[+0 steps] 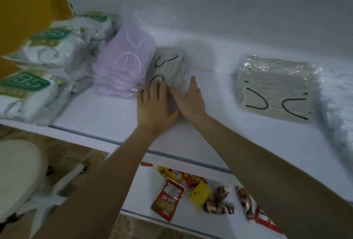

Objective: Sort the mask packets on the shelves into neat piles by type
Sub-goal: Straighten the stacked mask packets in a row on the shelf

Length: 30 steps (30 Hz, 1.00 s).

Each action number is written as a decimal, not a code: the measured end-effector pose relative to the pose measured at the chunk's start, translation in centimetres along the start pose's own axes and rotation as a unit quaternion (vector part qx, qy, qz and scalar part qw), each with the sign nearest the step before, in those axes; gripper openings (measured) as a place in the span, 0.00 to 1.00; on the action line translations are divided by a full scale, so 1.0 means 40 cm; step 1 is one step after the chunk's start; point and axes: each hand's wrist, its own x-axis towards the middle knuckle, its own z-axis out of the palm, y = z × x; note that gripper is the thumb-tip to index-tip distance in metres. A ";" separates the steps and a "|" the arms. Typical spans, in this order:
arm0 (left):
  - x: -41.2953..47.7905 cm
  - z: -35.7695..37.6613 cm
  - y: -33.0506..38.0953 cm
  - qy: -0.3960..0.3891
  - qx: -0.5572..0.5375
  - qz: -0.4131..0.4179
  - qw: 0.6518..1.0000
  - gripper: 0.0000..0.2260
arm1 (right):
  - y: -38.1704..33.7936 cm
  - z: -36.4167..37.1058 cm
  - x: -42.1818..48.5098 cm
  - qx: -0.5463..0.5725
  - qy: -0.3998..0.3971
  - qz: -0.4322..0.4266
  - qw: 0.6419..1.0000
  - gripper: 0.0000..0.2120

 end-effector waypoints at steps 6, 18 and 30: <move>0.006 -0.011 -0.009 -0.033 -0.144 -0.037 0.988 0.40 | -0.046 0.013 0.029 0.135 -0.001 0.058 0.989 0.46; 0.003 -0.018 -0.012 -0.006 -0.237 -0.079 0.968 0.40 | -0.078 0.063 0.063 0.248 0.030 0.091 0.964 0.41; 0.089 -0.145 -0.089 -0.036 -0.240 -0.153 0.958 0.31 | -0.041 -0.134 0.059 0.078 0.008 0.041 0.996 0.46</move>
